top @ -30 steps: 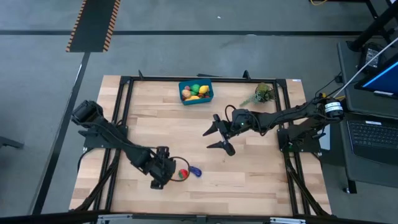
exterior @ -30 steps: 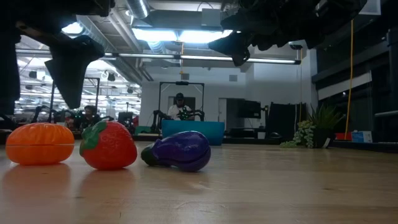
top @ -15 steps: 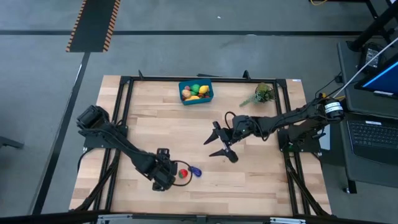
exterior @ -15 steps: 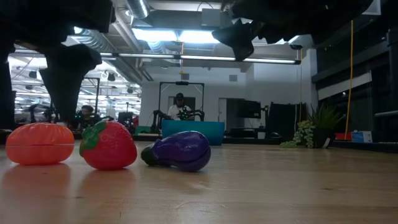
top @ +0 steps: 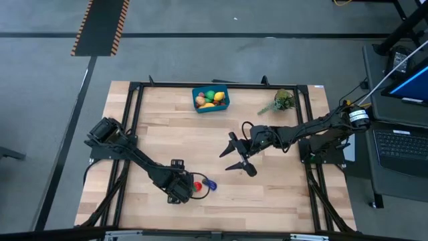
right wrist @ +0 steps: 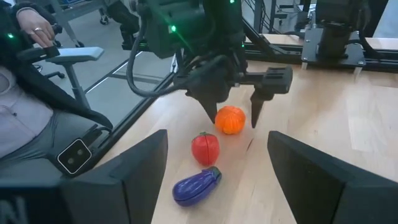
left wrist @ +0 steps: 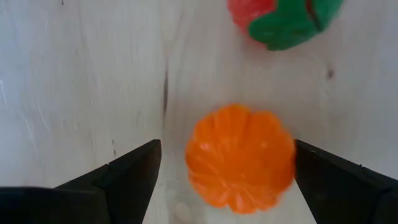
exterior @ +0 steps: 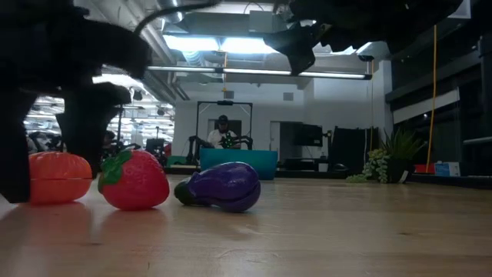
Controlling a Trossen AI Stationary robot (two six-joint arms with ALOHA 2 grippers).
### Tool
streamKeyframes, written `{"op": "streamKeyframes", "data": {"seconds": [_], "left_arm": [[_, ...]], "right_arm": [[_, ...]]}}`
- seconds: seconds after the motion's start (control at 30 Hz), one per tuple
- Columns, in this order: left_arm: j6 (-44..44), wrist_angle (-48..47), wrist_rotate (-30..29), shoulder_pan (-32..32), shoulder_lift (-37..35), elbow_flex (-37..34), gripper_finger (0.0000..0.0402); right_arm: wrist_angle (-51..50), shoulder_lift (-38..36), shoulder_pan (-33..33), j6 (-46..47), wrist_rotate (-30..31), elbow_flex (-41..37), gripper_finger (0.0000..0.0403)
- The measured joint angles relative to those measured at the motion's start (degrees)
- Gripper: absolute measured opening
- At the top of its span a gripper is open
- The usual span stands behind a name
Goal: Pick and placing Produce into tupperware
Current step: Put the tangerine into the blue bin
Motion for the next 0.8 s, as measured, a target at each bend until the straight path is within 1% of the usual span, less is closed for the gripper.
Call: {"op": "streamKeyframes", "data": {"seconds": [0.3, 0.43, 0.63, 0.8], "left_arm": [[0.0, 0.4, 1.0, 1.3, 1.3, 0.2, 0.0336], [-0.2, 0.7, 1.3, 1.3, 1.3, 0.2, 0.0307], [0.2, 1.4, 1.7, 1.3, 1.4, 0.1, 0.0231], [1.5, 1.5, 1.4, 1.3, 1.4, 0.1, 0.0231]], "right_arm": [[-0.4, 0.0, 0.0, 0.0, 0.0, 0.0, 0.0278], [-0.4, 0.0, 0.0, -0.2, 0.0, 0.0, 0.0278], [-0.5, 0.0, 0.0, -0.2, 0.0, 0.0, 0.0278], [-0.5, 0.0, 0.0, -0.2, 0.0, 0.0, 0.0278]]}}
